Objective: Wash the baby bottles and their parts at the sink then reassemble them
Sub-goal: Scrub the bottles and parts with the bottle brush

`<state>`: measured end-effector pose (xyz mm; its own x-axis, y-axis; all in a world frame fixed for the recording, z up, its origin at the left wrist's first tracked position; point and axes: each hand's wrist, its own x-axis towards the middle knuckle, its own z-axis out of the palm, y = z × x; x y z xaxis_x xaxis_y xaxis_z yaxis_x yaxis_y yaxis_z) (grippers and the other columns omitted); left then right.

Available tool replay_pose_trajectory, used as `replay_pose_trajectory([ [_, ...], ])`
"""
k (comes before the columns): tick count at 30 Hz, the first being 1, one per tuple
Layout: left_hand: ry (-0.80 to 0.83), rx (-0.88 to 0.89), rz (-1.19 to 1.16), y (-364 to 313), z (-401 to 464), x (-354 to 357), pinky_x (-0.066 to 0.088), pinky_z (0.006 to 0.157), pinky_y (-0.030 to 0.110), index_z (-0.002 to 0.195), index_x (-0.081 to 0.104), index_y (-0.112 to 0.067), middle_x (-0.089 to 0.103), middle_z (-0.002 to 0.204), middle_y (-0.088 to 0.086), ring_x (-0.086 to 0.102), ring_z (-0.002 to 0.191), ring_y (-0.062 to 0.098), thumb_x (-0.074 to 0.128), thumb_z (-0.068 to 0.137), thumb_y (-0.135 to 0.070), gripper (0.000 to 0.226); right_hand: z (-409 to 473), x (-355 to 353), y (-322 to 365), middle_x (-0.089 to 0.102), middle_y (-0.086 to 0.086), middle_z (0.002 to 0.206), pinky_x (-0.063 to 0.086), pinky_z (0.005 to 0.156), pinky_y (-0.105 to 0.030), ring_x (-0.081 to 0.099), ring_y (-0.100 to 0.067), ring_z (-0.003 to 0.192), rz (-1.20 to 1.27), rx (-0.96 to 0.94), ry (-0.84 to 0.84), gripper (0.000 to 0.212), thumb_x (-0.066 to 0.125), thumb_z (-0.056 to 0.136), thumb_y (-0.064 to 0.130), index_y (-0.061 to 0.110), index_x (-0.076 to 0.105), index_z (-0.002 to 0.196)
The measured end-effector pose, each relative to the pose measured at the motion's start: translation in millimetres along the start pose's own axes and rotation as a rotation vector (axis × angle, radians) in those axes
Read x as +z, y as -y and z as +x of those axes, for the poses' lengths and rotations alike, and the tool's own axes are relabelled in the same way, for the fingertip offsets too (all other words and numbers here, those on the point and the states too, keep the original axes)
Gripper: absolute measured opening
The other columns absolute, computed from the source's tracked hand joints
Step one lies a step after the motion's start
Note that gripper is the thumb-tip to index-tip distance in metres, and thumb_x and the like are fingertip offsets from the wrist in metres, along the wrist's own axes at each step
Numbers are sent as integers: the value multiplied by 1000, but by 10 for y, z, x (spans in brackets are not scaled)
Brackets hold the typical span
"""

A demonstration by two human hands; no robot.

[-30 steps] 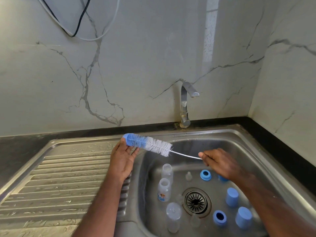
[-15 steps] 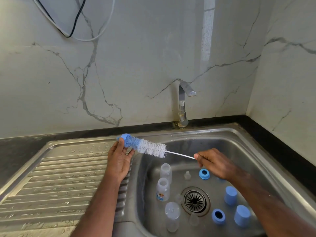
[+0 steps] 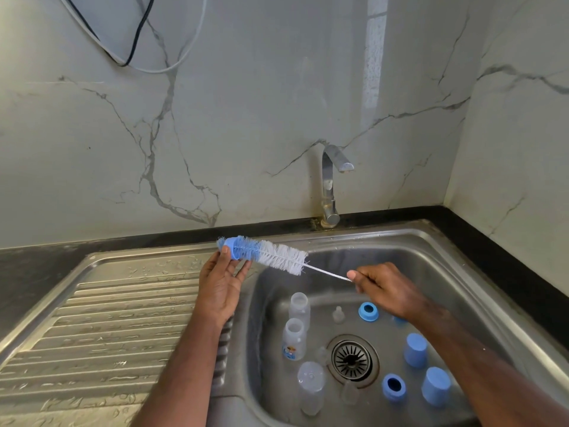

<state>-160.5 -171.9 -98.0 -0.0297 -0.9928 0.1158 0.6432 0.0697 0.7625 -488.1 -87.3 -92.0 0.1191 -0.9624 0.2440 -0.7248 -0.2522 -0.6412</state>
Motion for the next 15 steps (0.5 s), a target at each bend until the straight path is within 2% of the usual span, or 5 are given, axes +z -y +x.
replay_pose_trajectory([
  [3, -46, 7, -33, -30, -9, -15, 50, 103, 45, 106, 70, -9, 71, 119, 12, 63, 123, 30, 98, 52, -37, 66, -8, 14, -38, 58, 8, 65, 51, 57, -24, 56, -5, 58, -47, 4, -70, 22, 78, 87, 37, 28, 57, 84],
  [6, -75, 17, -15, -29, -27, -6, 51, 103, 43, 99, 70, -11, 74, 109, 8, 62, 124, 30, 79, 74, -26, 31, 36, -7, -61, 63, 10, 72, 55, 62, -34, 58, -9, 65, -302, -21, -297, 12, 69, 91, 42, 30, 67, 87],
  [8, -66, 14, -14, -14, -26, 19, 51, 103, 42, 102, 69, -9, 74, 108, 9, 65, 120, 28, 77, 76, -27, 32, 63, -55, -107, 64, 11, 74, 53, 60, -35, 58, -11, 66, -442, -126, -434, 26, 56, 94, 50, 28, 70, 90],
  [12, -84, 14, -37, -44, -5, -18, 55, 98, 40, 108, 67, -8, 75, 106, 9, 69, 110, 24, 76, 77, -26, 37, 22, -19, -69, 59, 12, 64, 48, 61, -25, 55, -4, 59, -360, -98, -22, 38, 41, 98, 56, 32, 66, 83],
  [15, -73, 16, -45, -52, 4, -47, 55, 99, 42, 109, 67, -8, 73, 106, 7, 69, 106, 22, 98, 53, -37, 70, 27, 10, -10, 56, 19, 54, 38, 59, -20, 52, -2, 54, -78, -18, 131, 40, 50, 103, 42, 24, 66, 71],
])
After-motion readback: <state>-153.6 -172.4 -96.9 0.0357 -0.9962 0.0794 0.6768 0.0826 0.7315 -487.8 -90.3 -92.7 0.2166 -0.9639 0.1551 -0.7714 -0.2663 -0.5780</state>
